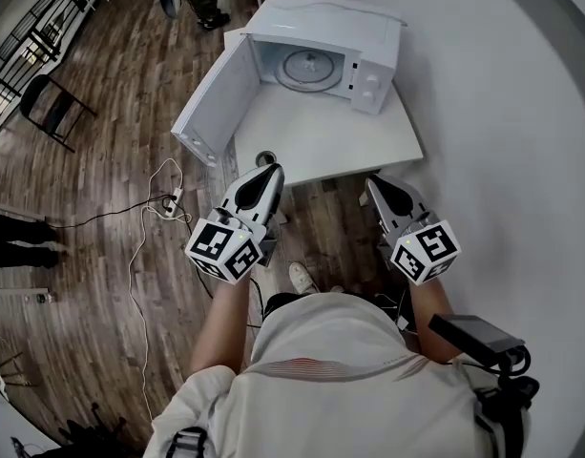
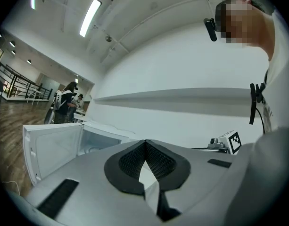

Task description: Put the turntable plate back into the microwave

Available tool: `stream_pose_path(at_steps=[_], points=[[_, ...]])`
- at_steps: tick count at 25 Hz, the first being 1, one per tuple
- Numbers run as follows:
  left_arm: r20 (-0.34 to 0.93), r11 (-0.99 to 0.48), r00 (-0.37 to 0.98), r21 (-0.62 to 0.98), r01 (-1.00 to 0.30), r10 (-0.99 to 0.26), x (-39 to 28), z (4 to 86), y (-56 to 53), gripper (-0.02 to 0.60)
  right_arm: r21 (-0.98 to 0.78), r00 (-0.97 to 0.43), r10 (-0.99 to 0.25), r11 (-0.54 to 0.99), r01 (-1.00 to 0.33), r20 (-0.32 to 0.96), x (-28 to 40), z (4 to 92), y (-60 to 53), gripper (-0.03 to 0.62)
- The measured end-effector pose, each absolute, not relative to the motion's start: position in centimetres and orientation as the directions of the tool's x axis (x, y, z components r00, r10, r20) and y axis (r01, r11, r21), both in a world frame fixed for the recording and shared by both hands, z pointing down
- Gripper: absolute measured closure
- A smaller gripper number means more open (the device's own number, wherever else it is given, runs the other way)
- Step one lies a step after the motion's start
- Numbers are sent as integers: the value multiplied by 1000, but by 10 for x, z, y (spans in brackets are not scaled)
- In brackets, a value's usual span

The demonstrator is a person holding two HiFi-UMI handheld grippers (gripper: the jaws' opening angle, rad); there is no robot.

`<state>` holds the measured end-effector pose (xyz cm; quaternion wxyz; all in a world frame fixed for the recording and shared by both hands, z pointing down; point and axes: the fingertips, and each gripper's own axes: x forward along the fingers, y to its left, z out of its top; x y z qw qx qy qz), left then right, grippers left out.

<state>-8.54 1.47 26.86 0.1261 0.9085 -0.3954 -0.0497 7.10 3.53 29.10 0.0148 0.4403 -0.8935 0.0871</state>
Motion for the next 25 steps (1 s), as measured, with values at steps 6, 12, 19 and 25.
stream_pose_path(at_steps=[6, 12, 19, 25], points=[[28, -626, 651, 247, -740, -758, -67, 272, 57, 571, -140, -624, -778, 611, -779, 80, 94, 290, 69, 589], [43, -608, 620, 152, -779, -784, -61, 264, 86, 571, -142, -634, -771, 623, -770, 56, 102, 287, 87, 589], [27, -609, 620, 157, -777, -784, -75, 258, 109, 571, -105, -617, -786, 610, -785, 48, 98, 269, 114, 589], [39, -607, 618, 145, -781, -785, -91, 263, 97, 571, -97, -619, -784, 613, -784, 48, 83, 265, 98, 589]])
